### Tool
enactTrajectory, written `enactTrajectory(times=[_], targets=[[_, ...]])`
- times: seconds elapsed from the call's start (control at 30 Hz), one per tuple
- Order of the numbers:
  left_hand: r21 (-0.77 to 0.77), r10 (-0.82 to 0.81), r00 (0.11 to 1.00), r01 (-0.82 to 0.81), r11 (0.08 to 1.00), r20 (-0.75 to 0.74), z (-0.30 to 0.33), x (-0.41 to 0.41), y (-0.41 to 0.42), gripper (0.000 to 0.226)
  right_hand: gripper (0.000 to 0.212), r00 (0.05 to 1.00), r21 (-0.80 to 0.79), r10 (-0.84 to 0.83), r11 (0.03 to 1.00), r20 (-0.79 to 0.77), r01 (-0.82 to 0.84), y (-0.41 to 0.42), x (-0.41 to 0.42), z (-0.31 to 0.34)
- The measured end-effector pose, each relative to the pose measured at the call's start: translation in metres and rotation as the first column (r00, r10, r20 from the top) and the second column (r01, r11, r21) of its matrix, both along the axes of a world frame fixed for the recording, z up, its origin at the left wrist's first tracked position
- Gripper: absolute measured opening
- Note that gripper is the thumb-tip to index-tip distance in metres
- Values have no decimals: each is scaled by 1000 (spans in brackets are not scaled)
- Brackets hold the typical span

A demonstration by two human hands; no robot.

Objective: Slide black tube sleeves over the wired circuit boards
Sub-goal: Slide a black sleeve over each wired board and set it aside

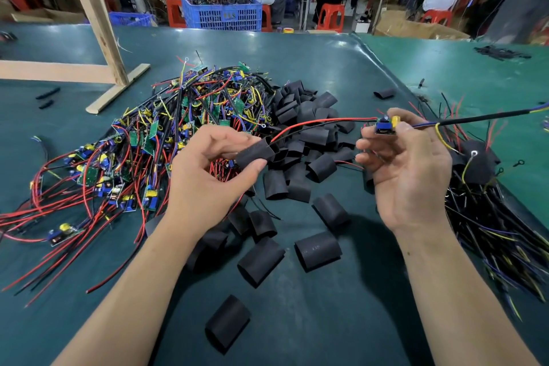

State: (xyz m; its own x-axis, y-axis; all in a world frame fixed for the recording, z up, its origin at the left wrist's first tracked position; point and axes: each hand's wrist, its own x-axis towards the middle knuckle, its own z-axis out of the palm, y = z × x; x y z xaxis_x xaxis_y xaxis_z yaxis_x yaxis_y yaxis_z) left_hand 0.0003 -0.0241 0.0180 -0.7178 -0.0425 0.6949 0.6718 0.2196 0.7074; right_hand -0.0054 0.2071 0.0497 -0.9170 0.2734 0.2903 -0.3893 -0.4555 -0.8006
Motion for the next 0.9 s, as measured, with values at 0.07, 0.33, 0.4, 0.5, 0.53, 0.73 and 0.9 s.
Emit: enactTrajectory(times=[0.07, 0.33, 0.4, 0.5, 0.53, 0.73, 0.9], targets=[[10, -3, 1000, 3, 1000, 3, 0, 1, 1, 36, 18, 1000, 12, -3, 1000, 0, 3, 0, 0, 0], [9, 4, 1000, -3, 1000, -18, 1, 0, -2, 33, 15, 997, 78, -73, 994, 11, 72, 0, -2, -3], [12, -4, 1000, 4, 1000, -21, 2, 1, -2, 33, 16, 995, 91, -94, 992, 20, 92, -1, -3, -4], [34, -35, 999, 36, 999, -20, 3, 3, -2, 32, 20, 992, 101, -116, 989, 48, 111, -1, -4, -5], [34, -41, 999, 42, 999, -21, 3, 3, -2, 31, 20, 991, 103, -121, 988, 60, 114, -1, -5, -5], [-38, -23, 1000, 23, 999, -11, 0, 0, -3, 35, 17, 994, 118, -79, 991, 77, 69, -2, -4, -6], [-179, 40, 999, -43, 983, -22, -3, 0, -4, 37, 12, 997, 224, 67, 972, 48, -76, -15, 0, -11]])
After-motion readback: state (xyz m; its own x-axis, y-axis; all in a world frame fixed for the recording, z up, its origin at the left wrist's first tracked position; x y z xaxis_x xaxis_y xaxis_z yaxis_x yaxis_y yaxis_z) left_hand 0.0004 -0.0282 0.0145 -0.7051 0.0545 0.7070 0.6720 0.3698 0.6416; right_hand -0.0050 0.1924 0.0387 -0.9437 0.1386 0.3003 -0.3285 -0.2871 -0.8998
